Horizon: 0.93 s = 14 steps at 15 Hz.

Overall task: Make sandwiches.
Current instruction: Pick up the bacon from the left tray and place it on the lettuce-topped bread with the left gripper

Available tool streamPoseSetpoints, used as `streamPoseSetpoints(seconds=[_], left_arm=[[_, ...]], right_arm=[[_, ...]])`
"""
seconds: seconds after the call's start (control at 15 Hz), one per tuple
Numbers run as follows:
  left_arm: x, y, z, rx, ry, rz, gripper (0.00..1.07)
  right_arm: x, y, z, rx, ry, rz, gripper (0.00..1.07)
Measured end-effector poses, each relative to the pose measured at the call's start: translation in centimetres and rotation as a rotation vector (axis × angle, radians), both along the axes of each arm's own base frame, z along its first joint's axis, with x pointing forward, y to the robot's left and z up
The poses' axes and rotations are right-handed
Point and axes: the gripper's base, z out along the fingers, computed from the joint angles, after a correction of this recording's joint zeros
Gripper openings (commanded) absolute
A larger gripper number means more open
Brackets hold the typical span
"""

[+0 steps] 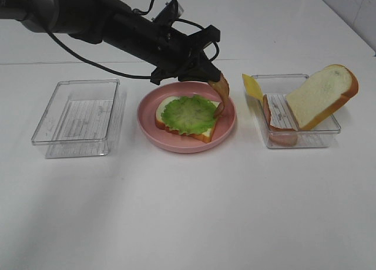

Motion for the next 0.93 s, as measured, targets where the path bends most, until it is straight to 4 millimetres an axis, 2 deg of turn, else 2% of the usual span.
streamPoseSetpoints(seconds=[0.13,0.27,0.93], left_arm=[[1.0,2.2,-0.4,0.038,0.007,0.022,0.00],[1.4,3.5,-0.7,0.080,0.016,0.029,0.00],[1.4,5.0,-1.8,0.269,0.043,0.063,0.00]], right_arm=[[0.0,0.0,0.0,0.000,0.000,0.000,0.77],[0.0,0.0,0.0,0.000,0.000,0.000,0.77],[0.0,0.0,0.0,0.000,0.000,0.000,0.77]])
